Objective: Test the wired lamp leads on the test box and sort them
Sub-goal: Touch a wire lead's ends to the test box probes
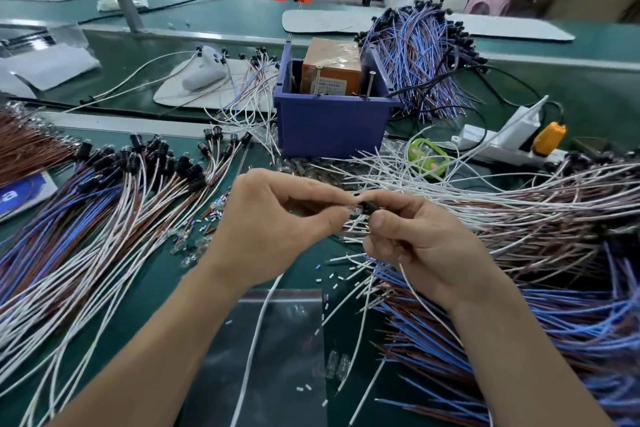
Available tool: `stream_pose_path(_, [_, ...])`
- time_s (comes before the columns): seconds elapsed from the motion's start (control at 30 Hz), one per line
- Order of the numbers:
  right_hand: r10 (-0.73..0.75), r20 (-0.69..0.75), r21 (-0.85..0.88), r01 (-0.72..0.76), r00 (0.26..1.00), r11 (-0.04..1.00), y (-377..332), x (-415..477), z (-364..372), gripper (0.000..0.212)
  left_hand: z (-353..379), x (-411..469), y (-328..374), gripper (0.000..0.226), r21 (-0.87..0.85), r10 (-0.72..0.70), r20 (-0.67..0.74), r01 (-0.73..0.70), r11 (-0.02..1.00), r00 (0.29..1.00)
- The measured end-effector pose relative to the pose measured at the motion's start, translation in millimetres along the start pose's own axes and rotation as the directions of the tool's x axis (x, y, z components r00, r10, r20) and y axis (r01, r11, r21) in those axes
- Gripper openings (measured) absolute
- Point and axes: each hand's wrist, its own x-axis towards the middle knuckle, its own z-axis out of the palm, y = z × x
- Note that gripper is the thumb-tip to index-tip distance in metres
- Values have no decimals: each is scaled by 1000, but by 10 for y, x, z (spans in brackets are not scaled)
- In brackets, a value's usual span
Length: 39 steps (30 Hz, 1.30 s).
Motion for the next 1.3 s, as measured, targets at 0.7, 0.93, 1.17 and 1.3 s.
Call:
stream_pose_path(0.7, [11,-46,18,-11,999,1000,0,-42,12,24,83,-59,-91,20,115,200,-93,-189,975,975])
stream_pose_path(0.93, [-14,-84,-21,12,996,1000,10,-19,62,23,72,-56,-117,22,196,187,-100,-165,967,977])
stream_pose_path(1.17, [-41,-136,-83,30,990,996,25,-16,88,26,34,-24,-140,14,224,152,-61,-135,965,986])
stream_pose_path(1.3, [-52,-118,-72,44,992,996,12,-25,100,25,26,-22,-151,13,227,141,-48,-126,966,989])
